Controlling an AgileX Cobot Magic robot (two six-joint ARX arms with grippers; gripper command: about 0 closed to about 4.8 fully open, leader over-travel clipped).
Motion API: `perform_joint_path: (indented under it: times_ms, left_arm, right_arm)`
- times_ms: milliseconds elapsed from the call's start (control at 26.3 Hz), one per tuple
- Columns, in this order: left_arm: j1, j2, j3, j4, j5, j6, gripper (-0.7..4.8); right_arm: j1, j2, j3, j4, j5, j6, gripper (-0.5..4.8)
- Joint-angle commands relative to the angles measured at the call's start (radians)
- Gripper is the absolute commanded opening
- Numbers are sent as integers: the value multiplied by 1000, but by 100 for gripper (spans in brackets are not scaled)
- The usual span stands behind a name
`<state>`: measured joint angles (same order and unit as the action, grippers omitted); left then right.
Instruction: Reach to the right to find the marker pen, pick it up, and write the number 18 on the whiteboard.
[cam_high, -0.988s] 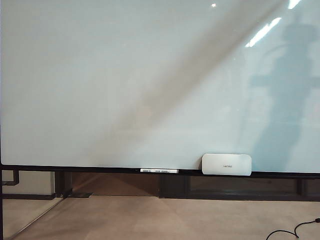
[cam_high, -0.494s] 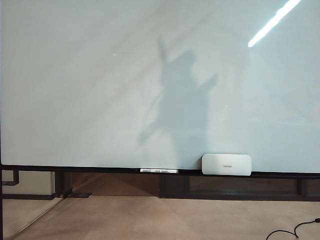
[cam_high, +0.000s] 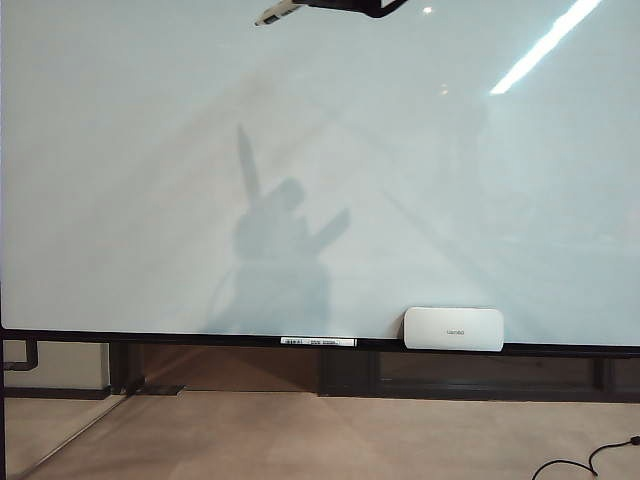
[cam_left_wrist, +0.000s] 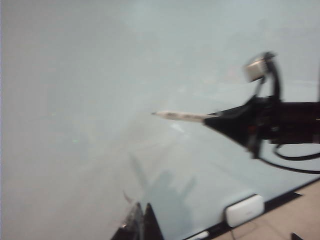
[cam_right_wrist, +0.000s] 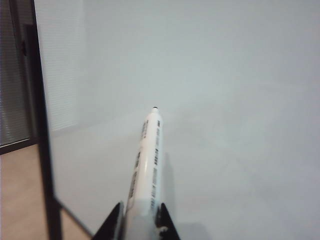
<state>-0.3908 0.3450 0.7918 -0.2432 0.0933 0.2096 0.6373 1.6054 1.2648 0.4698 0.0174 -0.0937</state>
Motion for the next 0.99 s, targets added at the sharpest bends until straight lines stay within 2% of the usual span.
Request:
perform_joint_path:
  times_ms: [38, 228, 342, 494, 608, 684, 988]
  left_arm:
    - [-1, 3, 5, 22, 12, -8, -5]
    - [-1, 4, 5, 27, 23, -9, -5]
    - [-1, 4, 5, 87, 21, -12, -5]
    - [-1, 5, 5, 106, 23, -19, -5]
    - [-1, 5, 5, 87, 64, -43, -5]
    - [-1, 5, 5, 82, 109, -66, -5]
    - [-1, 5, 5, 76, 137, -64, -5]
  right_arm:
    - [-6, 27, 54, 99, 30, -58, -3]
    - [-6, 86, 193, 76, 37, -101, -3]
    - [-8, 110, 273, 10, 74, -134, -3]
    - [-5, 111, 294, 7, 188, -145, -3]
    - [-6, 111, 294, 6, 217, -158, -3]
    - [-6, 111, 294, 10, 220, -172, -3]
    - [-9, 111, 294, 67, 216, -196, -3]
